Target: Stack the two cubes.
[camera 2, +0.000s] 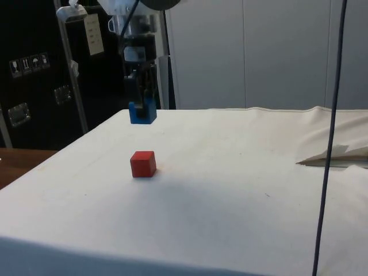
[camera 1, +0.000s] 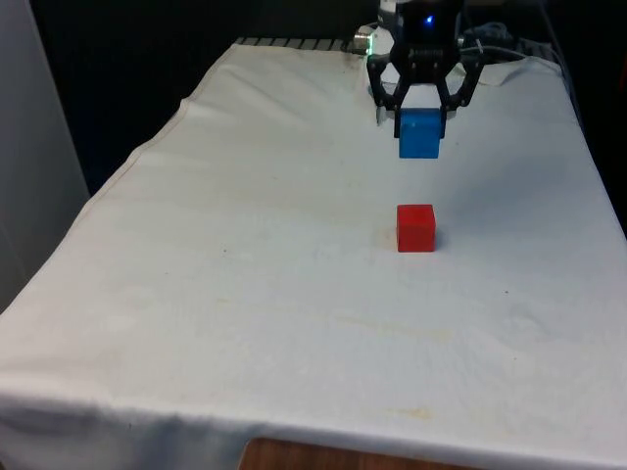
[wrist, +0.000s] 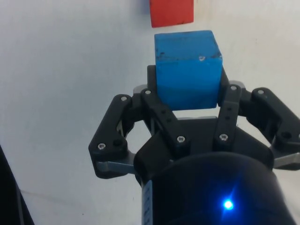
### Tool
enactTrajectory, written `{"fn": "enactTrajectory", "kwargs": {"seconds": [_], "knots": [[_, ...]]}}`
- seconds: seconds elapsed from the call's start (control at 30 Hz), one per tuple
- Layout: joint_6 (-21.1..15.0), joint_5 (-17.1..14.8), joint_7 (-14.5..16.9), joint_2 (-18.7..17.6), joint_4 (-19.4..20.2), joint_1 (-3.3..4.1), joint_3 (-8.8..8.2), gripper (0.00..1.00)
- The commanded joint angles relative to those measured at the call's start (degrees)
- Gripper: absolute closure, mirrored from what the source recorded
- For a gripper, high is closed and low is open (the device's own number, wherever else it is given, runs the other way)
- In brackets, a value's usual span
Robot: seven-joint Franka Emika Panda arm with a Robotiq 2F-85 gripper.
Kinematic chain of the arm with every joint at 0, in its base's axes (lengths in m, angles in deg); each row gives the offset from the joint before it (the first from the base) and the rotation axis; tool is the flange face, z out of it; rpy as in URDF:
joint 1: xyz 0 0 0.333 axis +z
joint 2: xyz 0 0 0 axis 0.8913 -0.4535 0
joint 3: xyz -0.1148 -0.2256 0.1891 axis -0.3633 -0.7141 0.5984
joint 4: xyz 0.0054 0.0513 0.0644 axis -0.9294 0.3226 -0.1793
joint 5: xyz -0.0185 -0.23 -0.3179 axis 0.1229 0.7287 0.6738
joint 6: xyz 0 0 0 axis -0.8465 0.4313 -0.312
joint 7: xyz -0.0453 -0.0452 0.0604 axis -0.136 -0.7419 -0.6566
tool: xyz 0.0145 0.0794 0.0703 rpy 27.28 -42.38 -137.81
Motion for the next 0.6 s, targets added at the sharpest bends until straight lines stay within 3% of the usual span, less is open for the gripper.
{"fn": "enactTrajectory", "kwargs": {"seconds": [0.0, 0.57], "knots": [[-0.2, -0.6, 0.5, -0.8, -0.5, -0.23, 0.11, 0.98], [-3.3, -0.9, 0.5, -5.5, -2.1, -0.4, 0.23, 0.98]]}}
